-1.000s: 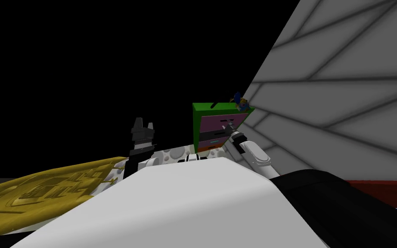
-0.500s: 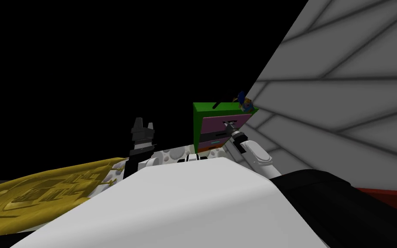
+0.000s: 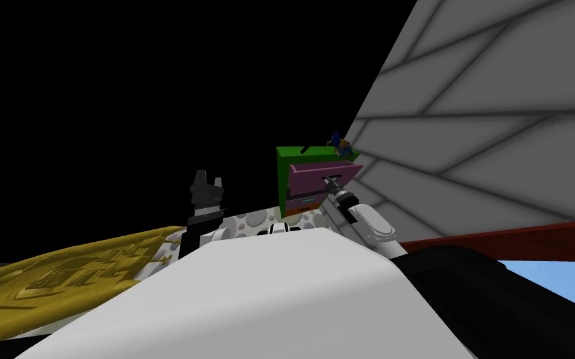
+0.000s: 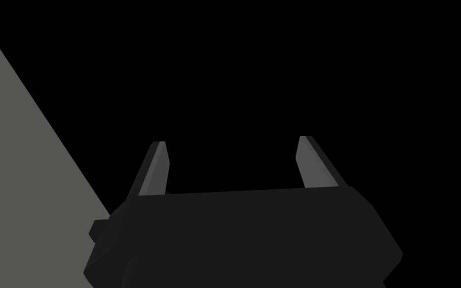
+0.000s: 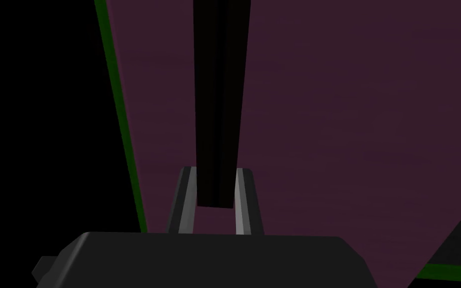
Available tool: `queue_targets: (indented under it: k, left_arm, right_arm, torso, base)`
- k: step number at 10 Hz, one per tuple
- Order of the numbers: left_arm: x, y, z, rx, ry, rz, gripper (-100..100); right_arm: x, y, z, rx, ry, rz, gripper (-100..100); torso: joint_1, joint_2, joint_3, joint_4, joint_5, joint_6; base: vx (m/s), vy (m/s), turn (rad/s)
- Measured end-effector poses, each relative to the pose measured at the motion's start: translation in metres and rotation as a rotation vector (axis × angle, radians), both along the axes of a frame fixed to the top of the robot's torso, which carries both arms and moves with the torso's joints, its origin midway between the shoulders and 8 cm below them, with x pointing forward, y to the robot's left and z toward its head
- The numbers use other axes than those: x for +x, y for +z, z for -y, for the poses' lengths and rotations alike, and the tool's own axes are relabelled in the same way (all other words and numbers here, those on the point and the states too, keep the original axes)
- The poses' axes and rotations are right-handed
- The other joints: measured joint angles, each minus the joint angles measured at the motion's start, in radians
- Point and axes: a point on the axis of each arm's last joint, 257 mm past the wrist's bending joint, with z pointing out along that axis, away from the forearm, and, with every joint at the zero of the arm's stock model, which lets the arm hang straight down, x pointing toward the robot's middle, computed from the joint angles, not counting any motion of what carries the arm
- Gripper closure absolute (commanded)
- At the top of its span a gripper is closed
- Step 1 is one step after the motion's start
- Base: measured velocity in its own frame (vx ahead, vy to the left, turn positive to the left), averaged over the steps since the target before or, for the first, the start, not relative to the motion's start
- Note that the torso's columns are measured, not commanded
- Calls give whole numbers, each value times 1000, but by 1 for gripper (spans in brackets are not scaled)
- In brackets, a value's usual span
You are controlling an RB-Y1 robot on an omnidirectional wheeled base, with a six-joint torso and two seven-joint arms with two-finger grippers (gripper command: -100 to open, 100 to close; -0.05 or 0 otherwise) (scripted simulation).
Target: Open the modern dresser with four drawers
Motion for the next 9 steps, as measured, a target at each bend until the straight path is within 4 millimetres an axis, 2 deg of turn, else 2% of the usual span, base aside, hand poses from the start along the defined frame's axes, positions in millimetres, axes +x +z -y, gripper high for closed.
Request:
queue_targets:
  k: [1,2,9]
  left_arm:
    - [0,0,0,0,0,0,0]
    - [0,0,0,0,0,0,0]
    - [0,0,0,0,0,0,0]
  right_arm:
    - [-1,1,-2,-2,5,0,100]
    - [-2,1,-4,0,9,-2,-100]
    - [-6,45,7,-1,72,-13,-100]
  torso:
    - [-1,3,2,0,-1,-1]
    - [-2,3,2,1,-1,-1]
    - [-1,6,4,5,2,1]
  base:
    - [-176,-50,-41]
    - [-65,-5,-102]
    - [53,61,-84]
